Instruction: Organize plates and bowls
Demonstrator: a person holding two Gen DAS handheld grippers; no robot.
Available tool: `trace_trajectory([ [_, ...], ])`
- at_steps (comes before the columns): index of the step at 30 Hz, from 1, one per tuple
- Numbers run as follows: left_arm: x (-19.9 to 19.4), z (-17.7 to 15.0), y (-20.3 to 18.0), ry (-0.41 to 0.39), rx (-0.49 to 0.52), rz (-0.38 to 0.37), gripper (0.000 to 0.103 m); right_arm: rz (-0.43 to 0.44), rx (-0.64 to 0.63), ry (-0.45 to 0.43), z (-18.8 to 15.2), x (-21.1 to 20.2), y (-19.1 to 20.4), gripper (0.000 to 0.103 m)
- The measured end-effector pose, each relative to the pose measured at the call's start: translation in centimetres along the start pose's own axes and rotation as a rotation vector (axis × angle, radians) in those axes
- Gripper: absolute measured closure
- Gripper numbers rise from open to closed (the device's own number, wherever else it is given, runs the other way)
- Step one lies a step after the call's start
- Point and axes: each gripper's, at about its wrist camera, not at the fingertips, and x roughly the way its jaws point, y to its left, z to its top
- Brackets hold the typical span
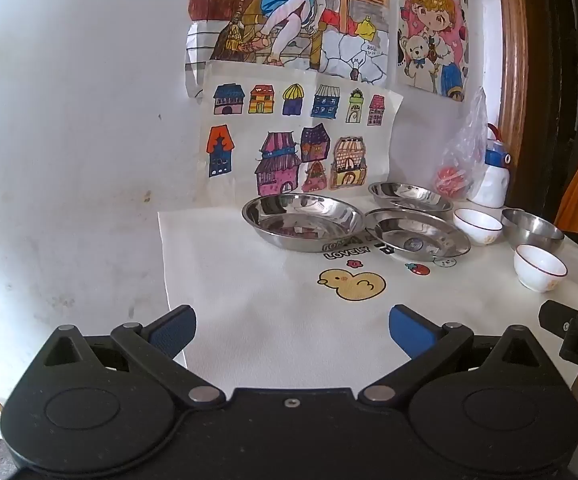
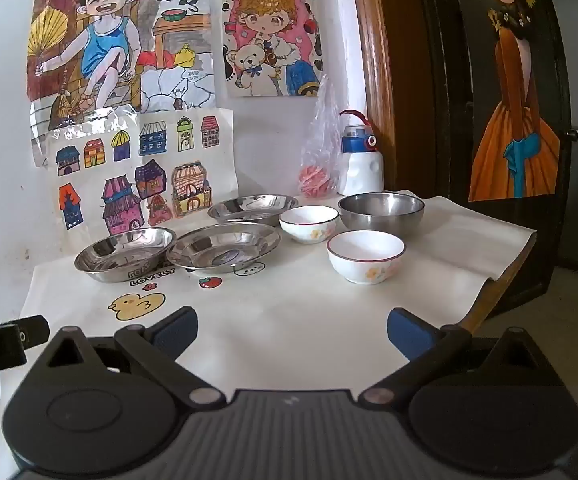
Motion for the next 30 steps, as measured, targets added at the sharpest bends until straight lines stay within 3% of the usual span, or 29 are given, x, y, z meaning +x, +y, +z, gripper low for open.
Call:
trace_trajectory([
  [30,0.9,-0.2,0.3,0.022,-0.01,0.009,0.001,0.01,0.008,0.032,0.0,0.8,0.1,0.0],
])
